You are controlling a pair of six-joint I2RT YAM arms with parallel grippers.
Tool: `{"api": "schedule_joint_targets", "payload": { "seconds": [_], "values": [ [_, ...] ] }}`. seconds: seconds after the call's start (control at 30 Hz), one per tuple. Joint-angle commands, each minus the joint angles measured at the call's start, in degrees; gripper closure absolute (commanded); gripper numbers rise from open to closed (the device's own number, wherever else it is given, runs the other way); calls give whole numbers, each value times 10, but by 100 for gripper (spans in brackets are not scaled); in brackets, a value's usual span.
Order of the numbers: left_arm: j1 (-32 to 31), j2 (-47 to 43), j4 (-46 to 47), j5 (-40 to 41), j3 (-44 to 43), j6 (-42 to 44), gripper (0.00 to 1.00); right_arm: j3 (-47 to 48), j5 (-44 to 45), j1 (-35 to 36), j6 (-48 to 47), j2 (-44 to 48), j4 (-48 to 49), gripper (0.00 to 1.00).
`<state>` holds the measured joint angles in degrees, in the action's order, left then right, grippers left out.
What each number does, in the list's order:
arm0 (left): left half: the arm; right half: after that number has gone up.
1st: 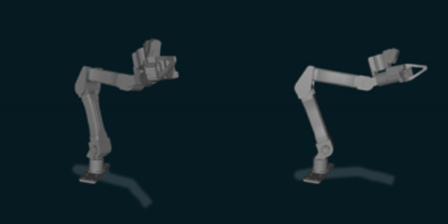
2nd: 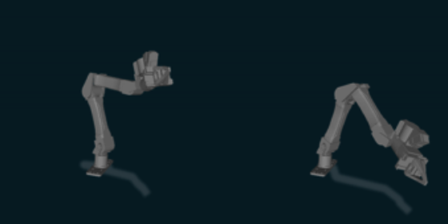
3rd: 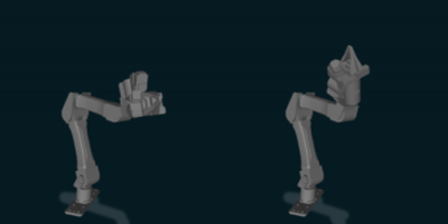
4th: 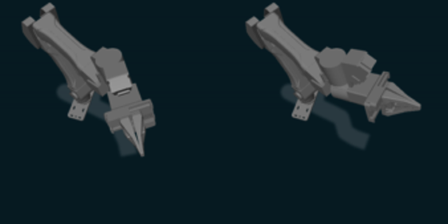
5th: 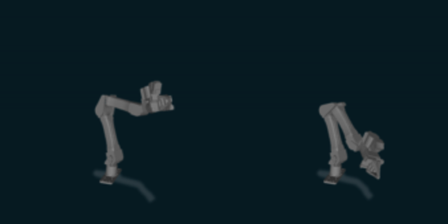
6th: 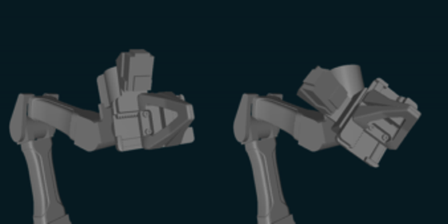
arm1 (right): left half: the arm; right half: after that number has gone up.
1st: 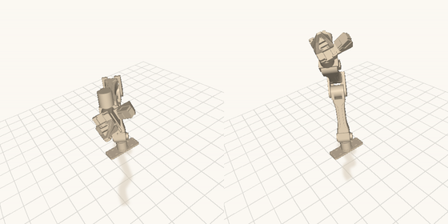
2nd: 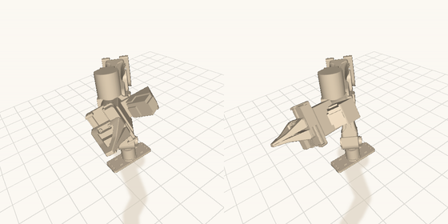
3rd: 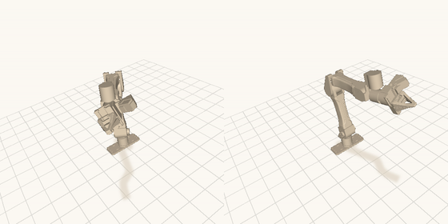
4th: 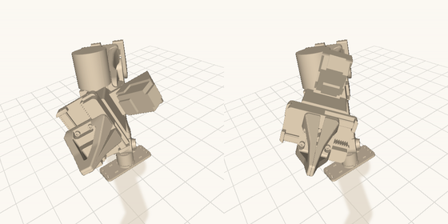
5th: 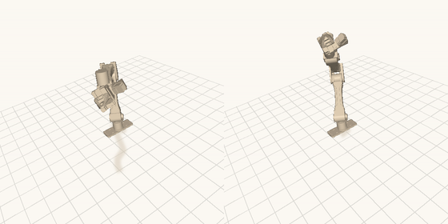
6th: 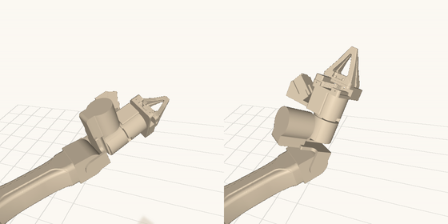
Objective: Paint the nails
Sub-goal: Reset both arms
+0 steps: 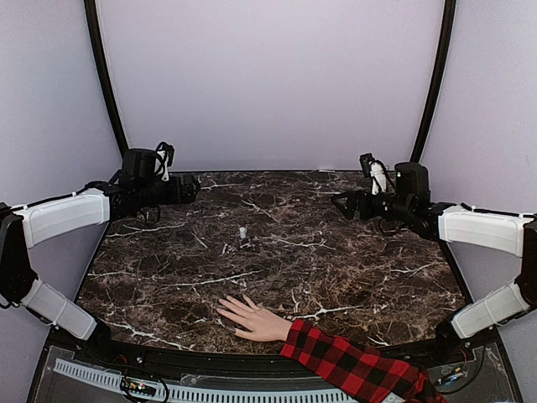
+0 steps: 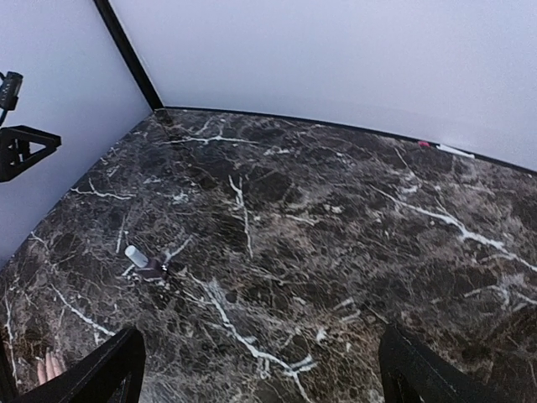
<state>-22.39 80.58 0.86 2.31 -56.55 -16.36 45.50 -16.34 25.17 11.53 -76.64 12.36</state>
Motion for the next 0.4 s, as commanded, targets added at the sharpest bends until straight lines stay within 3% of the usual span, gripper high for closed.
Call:
{"api": "schedule_joint_targets", "payload": {
  "seconds": [0.0,0.37],
  "values": [
    [2,-3,-15,31,25,-20,1,-36,42,-9,10,16,46,1],
    [2,-20,19,35,55,-25,1,-64,55,-10,20,11,69,1]
  ]
}}
